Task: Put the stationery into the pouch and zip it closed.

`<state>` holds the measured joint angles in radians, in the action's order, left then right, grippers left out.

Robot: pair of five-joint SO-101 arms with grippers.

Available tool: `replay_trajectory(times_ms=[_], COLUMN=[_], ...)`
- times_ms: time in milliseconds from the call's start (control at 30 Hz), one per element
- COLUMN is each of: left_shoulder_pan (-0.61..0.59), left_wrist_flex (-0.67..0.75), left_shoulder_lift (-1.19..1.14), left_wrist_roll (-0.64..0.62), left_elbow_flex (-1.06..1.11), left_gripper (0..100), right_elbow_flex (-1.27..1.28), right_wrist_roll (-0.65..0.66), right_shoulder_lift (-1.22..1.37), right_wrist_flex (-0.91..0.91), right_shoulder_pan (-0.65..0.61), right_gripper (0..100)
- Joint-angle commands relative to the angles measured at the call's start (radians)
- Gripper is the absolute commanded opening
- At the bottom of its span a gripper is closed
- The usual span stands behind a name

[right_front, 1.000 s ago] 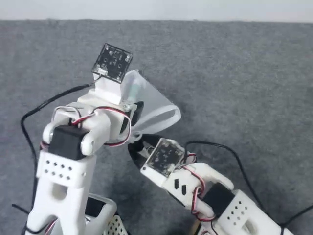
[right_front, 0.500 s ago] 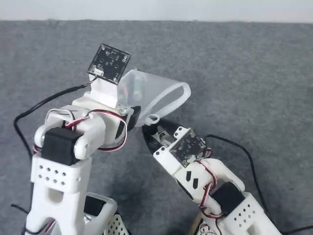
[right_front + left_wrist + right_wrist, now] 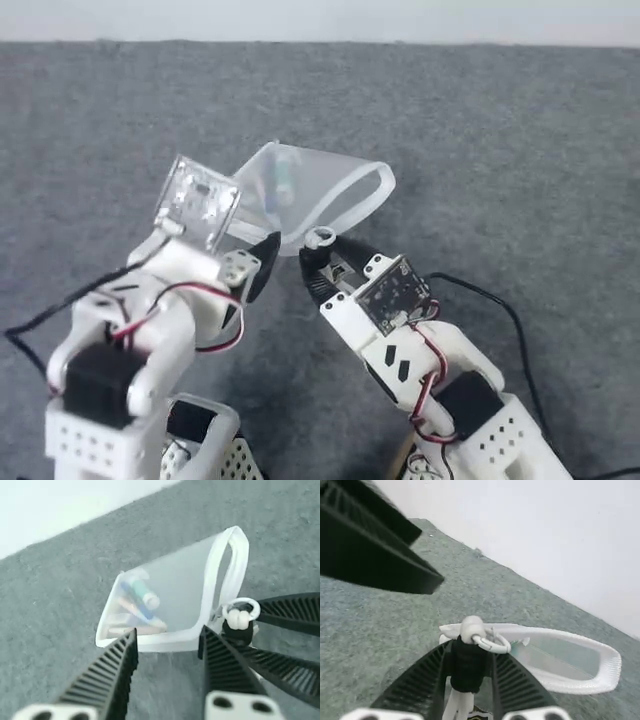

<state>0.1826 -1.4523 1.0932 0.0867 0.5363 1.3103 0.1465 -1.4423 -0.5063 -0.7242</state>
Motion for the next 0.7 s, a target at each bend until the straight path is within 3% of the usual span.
replay_trajectory(times_ms=[0, 367, 667], left_shoulder_pan=[0.006, 0.009, 0.158], left_wrist_flex=[0.068, 0.175, 0.176], left_shoulder_lift=[0.124, 0.304, 0.399], left_wrist_roll=[0.037, 0.121, 0.227], left_elbow_flex=[0.05, 0.295, 0.427], left_gripper=[21, 26, 25], right_elbow_flex=[-0.064, -0.146, -0.152], right_wrist_roll=[-0.006, 0.0, 0.04], right_shoulder_lift=[-0.033, -0.031, -0.041], right_wrist_flex=[-0.004, -0.11, -0.153], right_shoulder_pan=[0.044, 0.053, 0.048], right_gripper=[0.6, 0.6, 0.6])
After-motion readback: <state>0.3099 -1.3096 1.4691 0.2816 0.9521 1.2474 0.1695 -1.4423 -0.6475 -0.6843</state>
